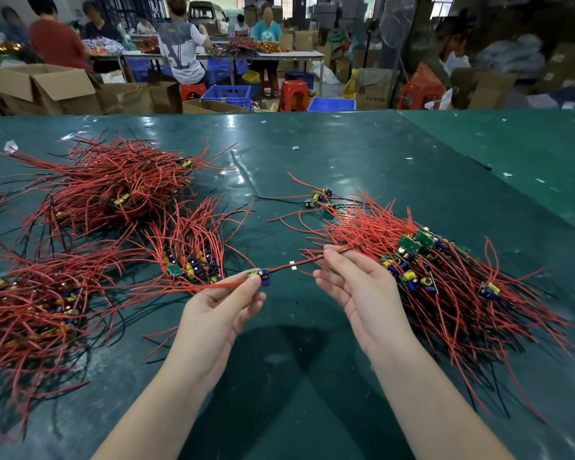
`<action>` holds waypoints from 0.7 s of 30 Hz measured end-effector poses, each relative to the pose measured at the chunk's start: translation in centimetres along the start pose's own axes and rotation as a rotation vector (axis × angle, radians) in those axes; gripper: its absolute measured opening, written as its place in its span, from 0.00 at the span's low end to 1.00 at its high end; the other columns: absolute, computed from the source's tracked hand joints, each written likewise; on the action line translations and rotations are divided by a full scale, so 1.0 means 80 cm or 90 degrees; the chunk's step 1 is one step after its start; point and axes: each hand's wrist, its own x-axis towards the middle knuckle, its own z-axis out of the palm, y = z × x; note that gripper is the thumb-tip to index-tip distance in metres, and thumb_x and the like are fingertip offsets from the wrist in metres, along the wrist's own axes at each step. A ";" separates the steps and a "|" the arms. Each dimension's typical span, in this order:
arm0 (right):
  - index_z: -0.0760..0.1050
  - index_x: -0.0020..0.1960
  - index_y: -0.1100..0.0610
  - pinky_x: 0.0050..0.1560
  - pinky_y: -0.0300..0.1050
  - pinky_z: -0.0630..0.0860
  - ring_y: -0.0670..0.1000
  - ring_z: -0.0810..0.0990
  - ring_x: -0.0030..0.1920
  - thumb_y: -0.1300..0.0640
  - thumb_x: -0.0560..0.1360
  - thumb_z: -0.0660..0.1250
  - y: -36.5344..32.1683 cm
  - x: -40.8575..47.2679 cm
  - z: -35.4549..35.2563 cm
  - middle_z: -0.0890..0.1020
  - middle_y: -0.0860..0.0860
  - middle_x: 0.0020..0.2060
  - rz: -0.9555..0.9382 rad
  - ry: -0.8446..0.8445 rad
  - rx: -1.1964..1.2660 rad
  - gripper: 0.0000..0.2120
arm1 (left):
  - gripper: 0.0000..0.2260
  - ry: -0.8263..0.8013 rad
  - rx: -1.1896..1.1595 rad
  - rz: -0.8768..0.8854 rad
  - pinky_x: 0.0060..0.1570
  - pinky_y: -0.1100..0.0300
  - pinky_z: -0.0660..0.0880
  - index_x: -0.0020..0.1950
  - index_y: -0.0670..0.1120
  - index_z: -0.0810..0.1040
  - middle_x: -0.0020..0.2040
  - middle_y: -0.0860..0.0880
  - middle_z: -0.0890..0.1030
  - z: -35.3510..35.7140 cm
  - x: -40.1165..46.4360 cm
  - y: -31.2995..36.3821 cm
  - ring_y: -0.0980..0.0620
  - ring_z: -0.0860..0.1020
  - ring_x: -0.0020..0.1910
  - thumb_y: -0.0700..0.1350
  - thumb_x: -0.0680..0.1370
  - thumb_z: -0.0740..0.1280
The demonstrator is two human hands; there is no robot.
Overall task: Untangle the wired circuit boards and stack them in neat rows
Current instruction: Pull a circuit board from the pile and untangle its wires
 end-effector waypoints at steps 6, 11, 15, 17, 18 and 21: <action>0.85 0.34 0.58 0.33 0.34 0.78 0.46 0.84 0.33 0.61 0.62 0.73 -0.009 0.001 0.005 0.84 0.53 0.33 0.088 0.017 0.238 0.02 | 0.05 -0.028 -0.017 -0.041 0.35 0.71 0.77 0.36 0.42 0.86 0.37 0.48 0.84 -0.002 0.001 -0.002 0.57 0.82 0.34 0.38 0.67 0.70; 0.84 0.33 0.56 0.31 0.35 0.78 0.47 0.84 0.32 0.59 0.72 0.71 -0.006 0.004 0.002 0.84 0.53 0.33 0.092 0.037 0.185 0.10 | 0.05 -0.028 -0.029 -0.056 0.34 0.71 0.77 0.38 0.42 0.86 0.38 0.47 0.84 -0.004 0.001 0.001 0.58 0.82 0.34 0.39 0.67 0.70; 0.82 0.40 0.60 0.35 0.34 0.78 0.47 0.84 0.36 0.63 0.71 0.72 -0.009 0.009 -0.003 0.85 0.55 0.37 0.031 0.050 0.214 0.01 | 0.05 -0.031 -0.026 -0.055 0.34 0.70 0.77 0.37 0.41 0.86 0.37 0.46 0.84 -0.003 0.001 0.004 0.57 0.82 0.34 0.38 0.67 0.70; 0.83 0.38 0.61 0.35 0.33 0.78 0.46 0.84 0.37 0.63 0.67 0.73 -0.011 0.010 -0.003 0.85 0.55 0.38 0.048 0.043 0.256 0.01 | 0.05 -0.033 -0.026 -0.059 0.34 0.70 0.77 0.37 0.42 0.86 0.36 0.46 0.84 -0.002 0.001 0.004 0.56 0.82 0.34 0.38 0.67 0.70; 0.84 0.37 0.61 0.34 0.33 0.78 0.46 0.84 0.37 0.63 0.66 0.74 -0.012 0.009 -0.003 0.85 0.55 0.38 0.068 0.040 0.282 0.01 | 0.05 -0.035 -0.027 -0.062 0.34 0.70 0.77 0.37 0.42 0.86 0.37 0.46 0.84 -0.002 0.001 0.003 0.56 0.82 0.34 0.38 0.67 0.70; 0.85 0.34 0.60 0.33 0.33 0.78 0.46 0.85 0.36 0.62 0.65 0.73 -0.017 0.005 0.001 0.85 0.54 0.37 0.094 0.032 0.329 0.03 | 0.05 -0.038 -0.032 -0.069 0.34 0.70 0.77 0.38 0.41 0.86 0.37 0.45 0.84 -0.003 0.001 0.003 0.56 0.82 0.34 0.38 0.67 0.70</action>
